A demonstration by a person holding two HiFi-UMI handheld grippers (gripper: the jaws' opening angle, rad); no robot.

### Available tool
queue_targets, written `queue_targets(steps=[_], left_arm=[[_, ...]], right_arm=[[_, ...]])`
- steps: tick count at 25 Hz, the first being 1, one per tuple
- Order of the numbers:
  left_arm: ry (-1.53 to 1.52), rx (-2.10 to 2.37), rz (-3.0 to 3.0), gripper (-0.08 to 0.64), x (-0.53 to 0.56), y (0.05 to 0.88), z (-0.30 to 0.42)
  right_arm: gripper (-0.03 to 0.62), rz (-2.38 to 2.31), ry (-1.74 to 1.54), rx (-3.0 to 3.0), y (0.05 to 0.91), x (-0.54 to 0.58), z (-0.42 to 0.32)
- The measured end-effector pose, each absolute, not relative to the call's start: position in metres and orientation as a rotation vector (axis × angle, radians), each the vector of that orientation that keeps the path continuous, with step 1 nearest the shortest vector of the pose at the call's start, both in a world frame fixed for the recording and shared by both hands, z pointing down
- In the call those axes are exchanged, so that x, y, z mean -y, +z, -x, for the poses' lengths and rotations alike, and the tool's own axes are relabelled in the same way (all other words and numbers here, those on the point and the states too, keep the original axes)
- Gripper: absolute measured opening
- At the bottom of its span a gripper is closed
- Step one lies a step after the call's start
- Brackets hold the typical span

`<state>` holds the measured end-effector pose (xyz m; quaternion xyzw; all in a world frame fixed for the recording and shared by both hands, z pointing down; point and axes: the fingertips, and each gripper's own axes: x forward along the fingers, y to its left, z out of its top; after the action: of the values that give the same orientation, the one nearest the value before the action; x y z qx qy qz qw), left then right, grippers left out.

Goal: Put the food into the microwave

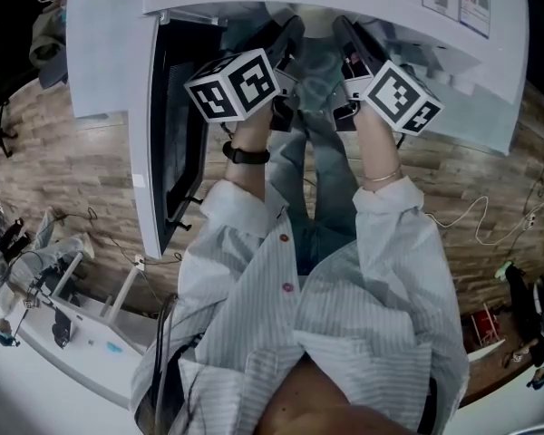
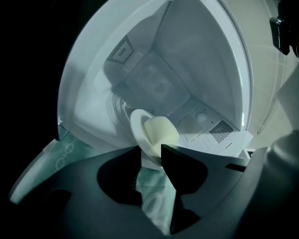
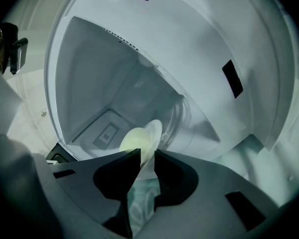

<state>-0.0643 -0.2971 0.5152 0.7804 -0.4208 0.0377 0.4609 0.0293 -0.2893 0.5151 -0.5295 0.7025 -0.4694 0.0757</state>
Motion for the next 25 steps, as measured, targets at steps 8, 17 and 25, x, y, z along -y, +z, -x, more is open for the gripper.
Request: queue_targets(steps=[8,17,25], left_arm=[[0.207,1.064,-1.996,0.135,0.307,0.514,0.062],[0.349,1.146,-2.061,0.19,0.311,0.516,0.068],[0.354,1.186,-2.062,0.193,0.318,0.517,0.071]], right_arm=[[0.099,1.669,-1.339,-2.184,0.514,0.297,-0.031],[0.11,1.783,-1.195,-2.324,0.507,0.303,-0.026],[0.114,1.823,-1.134,-2.394,0.507,0.315,-0.024]])
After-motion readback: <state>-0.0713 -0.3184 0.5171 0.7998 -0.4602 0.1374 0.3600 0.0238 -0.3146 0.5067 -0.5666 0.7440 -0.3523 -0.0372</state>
